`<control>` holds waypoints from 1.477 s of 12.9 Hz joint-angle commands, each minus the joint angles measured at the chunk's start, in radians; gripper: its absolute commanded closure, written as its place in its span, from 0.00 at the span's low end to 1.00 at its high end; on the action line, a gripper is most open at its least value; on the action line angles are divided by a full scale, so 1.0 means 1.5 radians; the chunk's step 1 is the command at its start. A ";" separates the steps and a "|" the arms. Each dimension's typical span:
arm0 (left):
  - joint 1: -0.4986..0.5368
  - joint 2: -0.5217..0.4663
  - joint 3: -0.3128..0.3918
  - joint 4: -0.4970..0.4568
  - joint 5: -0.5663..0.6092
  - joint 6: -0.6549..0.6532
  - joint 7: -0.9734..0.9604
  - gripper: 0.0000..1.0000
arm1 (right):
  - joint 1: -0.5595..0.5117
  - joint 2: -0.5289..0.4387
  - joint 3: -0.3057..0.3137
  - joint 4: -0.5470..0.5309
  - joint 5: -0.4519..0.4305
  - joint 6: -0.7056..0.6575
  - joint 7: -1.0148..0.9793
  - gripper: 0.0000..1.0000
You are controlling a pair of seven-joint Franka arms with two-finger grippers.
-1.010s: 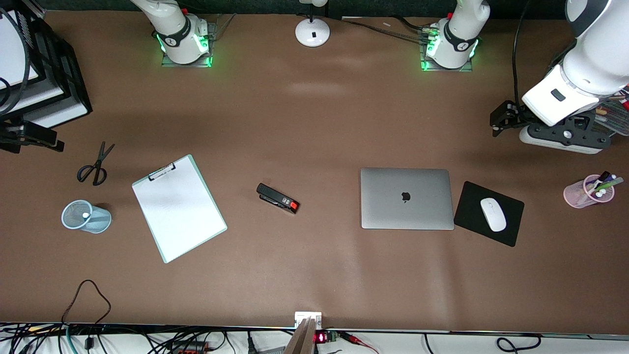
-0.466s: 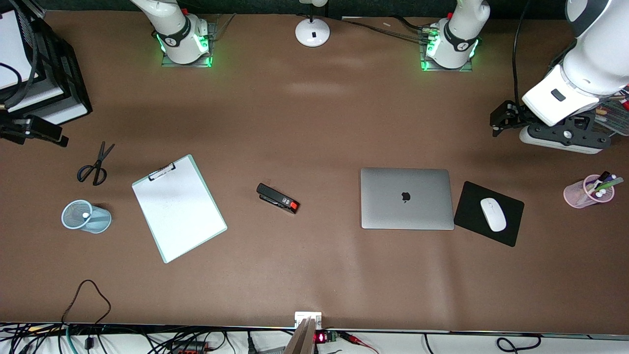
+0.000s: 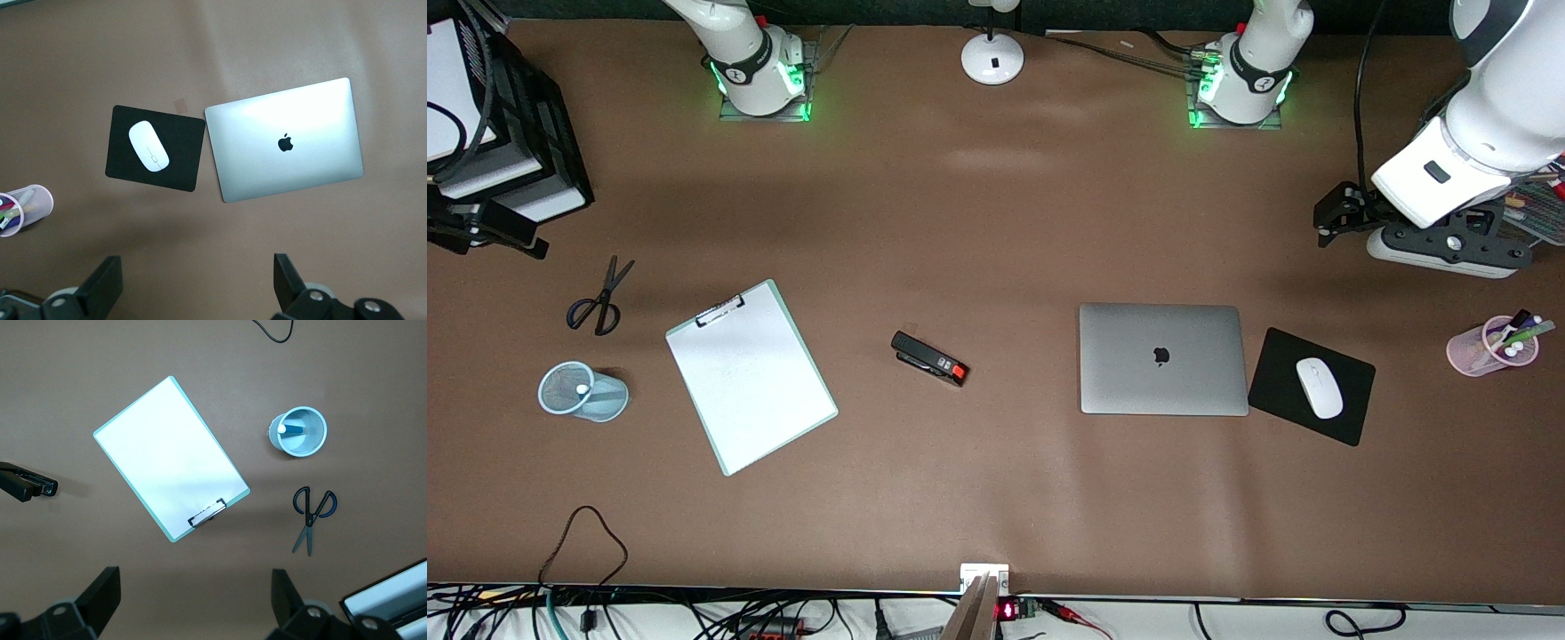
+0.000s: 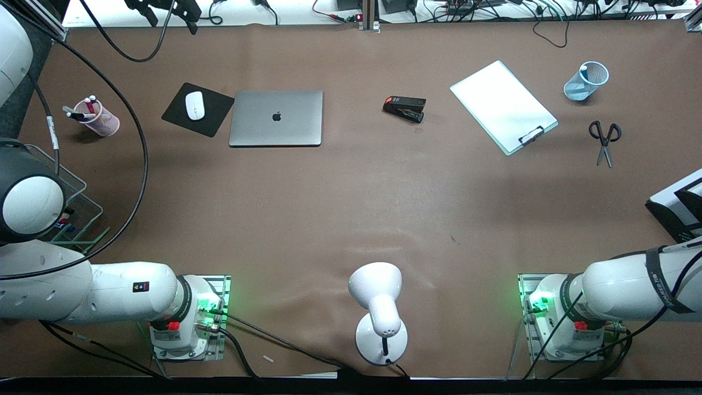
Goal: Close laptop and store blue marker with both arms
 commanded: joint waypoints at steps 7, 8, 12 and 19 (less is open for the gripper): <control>0.007 -0.012 -0.003 -0.003 -0.007 -0.009 0.002 0.00 | 0.002 -0.009 0.002 -0.022 -0.010 0.003 0.011 0.00; 0.007 -0.012 -0.003 -0.002 -0.007 -0.009 0.002 0.00 | 0.002 -0.008 0.002 -0.025 -0.010 0.003 0.011 0.00; 0.007 -0.012 -0.003 -0.003 -0.007 -0.010 0.003 0.00 | -0.001 -0.005 0.002 -0.026 -0.019 0.002 -0.007 0.00; 0.007 -0.011 -0.002 -0.002 -0.007 -0.017 0.006 0.00 | 0.000 -0.068 0.001 -0.082 -0.020 -0.036 -0.006 0.00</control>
